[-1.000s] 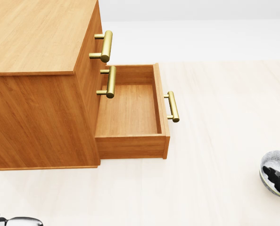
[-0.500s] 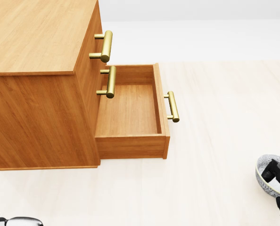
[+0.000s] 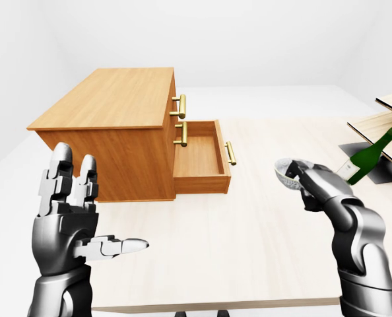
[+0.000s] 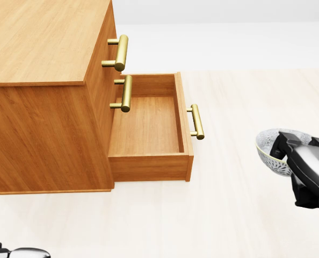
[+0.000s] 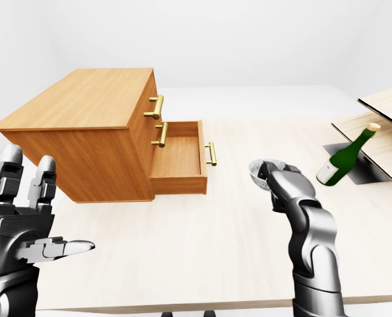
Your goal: Put the bowl on top of the cabinet.
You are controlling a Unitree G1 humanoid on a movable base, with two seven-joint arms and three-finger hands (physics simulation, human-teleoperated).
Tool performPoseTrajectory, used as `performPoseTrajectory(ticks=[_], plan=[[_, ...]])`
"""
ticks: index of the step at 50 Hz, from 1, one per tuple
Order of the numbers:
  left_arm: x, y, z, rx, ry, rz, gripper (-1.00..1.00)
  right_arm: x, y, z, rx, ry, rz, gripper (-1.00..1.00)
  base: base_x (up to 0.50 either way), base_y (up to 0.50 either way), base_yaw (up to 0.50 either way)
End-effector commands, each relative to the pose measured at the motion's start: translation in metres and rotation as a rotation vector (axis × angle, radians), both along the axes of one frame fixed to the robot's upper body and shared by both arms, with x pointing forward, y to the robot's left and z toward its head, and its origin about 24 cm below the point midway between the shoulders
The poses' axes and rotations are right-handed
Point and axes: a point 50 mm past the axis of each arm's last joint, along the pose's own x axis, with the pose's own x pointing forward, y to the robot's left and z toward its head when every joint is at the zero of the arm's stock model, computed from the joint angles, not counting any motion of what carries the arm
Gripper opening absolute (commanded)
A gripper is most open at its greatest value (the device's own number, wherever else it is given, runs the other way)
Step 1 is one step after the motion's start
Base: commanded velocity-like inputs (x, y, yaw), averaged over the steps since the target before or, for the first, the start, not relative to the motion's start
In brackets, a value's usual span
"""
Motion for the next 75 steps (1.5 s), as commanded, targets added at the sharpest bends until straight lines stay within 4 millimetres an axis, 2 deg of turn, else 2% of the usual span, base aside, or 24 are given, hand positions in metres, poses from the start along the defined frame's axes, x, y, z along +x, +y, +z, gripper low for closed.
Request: performPoseTrajectory(ticks=[1,4,11,15,18,19,21,39,41,43,48,50,53,58,63,68,71,75], plan=[[-0.001,0.0,0.001,0.001,-0.003,0.001,1.0,-0.012,0.038,0.047,-0.186,-0.235,-0.013,-1.0,0.0,0.0,0.0],[0.001,0.0,-0.001,-0.001,0.002,0.003,1.0,-0.02,0.063,0.057,-0.201,-0.307,0.023,-1.0,0.0,0.0,0.0],[0.0,0.001,0.001,-0.001,-0.003,0.003,1.0,-0.037,0.093,0.07,-0.191,-0.406,0.038,-1.0,0.0,0.0,0.0],[0.0,0.0,0.0,-0.001,0.001,0.001,1.0,-0.054,0.116,0.071,-0.15,-0.43,0.079,-1.0,0.0,0.0,0.0],[-0.001,0.0,0.0,0.0,0.002,-0.001,1.0,-0.066,0.126,0.08,-0.146,-0.481,0.069,-1.0,0.0,0.0,0.0],[-0.001,0.0,0.0,0.0,0.0,-0.001,1.0,-0.078,0.133,0.087,-0.136,-0.526,0.072,-1.0,0.0,0.0,0.0],[-0.001,0.0,0.0,0.0,0.0,-0.001,1.0,-0.091,0.136,0.093,-0.132,-0.557,0.054,-1.0,0.0,0.0,0.0],[-0.001,0.0,0.0,0.0,0.0,-0.001,1.0,-0.092,0.135,0.093,-0.123,-0.556,0.046,-1.0,0.0,0.0,0.0],[-0.001,0.0,0.0,0.001,0.001,-0.002,1.0,-0.088,0.139,0.083,-0.101,-0.503,0.089,-1.0,0.0,0.0,0.0],[-0.001,0.0,0.0,0.001,-0.001,-0.001,1.0,-0.086,0.138,0.088,-0.11,-0.53,0.08,-1.0,0.0,0.0,0.0],[0.0,0.0,0.0,0.0,-0.003,0.0,1.0,-0.076,0.13,0.111,-0.166,-0.652,0.009,-1.0,0.0,0.0,0.0],[0.002,0.001,0.001,-0.002,-0.007,0.005,1.0,-0.069,0.128,0.127,-0.188,-0.729,-0.016,-1.0,0.0,0.0,0.0],[0.001,0.001,0.001,-0.002,-0.008,0.007,1.0,-0.046,0.137,0.153,-0.227,-0.805,-0.007,-1.0,0.0,0.0,0.0],[0.0,0.001,0.001,-0.001,-0.006,0.005,1.0,-0.029,0.144,0.185,-0.27,-0.89,0.029,-1.0,0.0,0.0,0.0],[0.0,0.001,0.0,-0.002,-0.002,0.005,1.0,-0.019,0.147,0.205,-0.303,-0.924,0.055,-1.0,0.0,0.0,0.0],[0.0,0.001,0.001,-0.002,-0.005,0.006,1.0,-0.008,0.149,0.216,-0.328,-0.92,0.077,-1.0,0.0,0.0,0.0],[0.0,0.0,-0.001,-0.001,0.005,0.003,1.0,0.004,0.15,0.227,-0.336,-0.905,0.099,-1.0,0.0,0.0,0.0],[0.001,0.0,-0.002,0.0,0.009,0.001,1.0,0.016,0.154,0.233,-0.347,-0.873,0.13,-1.0,0.0,0.0,0.0]])
